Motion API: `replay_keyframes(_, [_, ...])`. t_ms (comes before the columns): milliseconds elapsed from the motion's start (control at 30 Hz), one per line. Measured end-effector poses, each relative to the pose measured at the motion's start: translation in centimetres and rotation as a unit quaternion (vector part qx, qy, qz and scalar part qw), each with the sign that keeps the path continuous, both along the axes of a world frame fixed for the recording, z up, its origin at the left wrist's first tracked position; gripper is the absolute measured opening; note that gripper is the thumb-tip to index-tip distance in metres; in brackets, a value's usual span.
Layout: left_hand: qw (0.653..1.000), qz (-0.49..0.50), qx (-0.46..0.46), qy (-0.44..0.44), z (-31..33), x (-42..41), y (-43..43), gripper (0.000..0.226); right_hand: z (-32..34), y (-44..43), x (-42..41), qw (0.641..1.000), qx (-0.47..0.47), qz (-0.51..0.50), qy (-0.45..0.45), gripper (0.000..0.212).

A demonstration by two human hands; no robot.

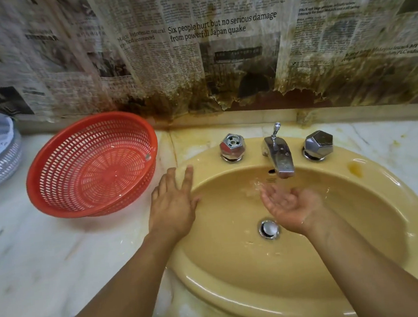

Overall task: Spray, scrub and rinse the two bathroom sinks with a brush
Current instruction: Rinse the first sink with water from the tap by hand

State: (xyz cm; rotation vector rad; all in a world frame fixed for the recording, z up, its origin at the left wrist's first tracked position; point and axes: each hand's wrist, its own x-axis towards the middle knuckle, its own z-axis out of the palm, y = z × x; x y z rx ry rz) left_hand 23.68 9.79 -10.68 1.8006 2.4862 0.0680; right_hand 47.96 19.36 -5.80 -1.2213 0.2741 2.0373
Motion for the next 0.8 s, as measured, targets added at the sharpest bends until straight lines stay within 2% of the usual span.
replay_keyframes(67, [1.0, 0.014, 0.006, 0.0, -0.1, 0.4, -0.7, 0.074, -0.3, -0.5, -0.4, 1.0, 0.0, -0.015, 0.009, 0.047])
replay_keyframes(233, [1.0, 0.011, 0.02, -0.006, -0.1, 0.4, -0.5, 0.07, 0.9, -1.3, -3.5, 0.994, 0.046, 0.056, 0.082, 0.047])
replay_keyframes(333, [0.999, -0.031, 0.016, -0.006, 0.1, -0.5, 0.4, 0.072, 0.6, -1.0, -3.0, 0.997, 0.043, 0.028, 0.051, 0.042])
replay_keyframes(433, [0.998, -0.069, 0.003, -0.012, 0.3, -1.2, 2.0, 0.077, -0.9, -1.0, -0.5, 0.999, 0.017, -0.047, 0.001, 0.041])
replay_keyframes(500, [0.996, -0.083, -0.012, -0.02, 0.6, -1.4, 3.3, 0.082, -1.6, -0.9, 0.3, 0.998, 0.009, -0.068, -0.001, 0.041])
replay_keyframes(700, [0.994, -0.1, -0.014, -0.041, 0.7, -1.8, 5.7, 0.096, -0.5, -0.2, -3.6, 0.989, 0.061, -0.034, 0.132, 0.046])
replay_keyframes(800, [0.994, -0.1, -0.009, -0.046, 0.6, -1.9, 5.7, 0.093, -1.0, -0.9, -2.9, 0.991, 0.057, -0.042, 0.112, 0.044])
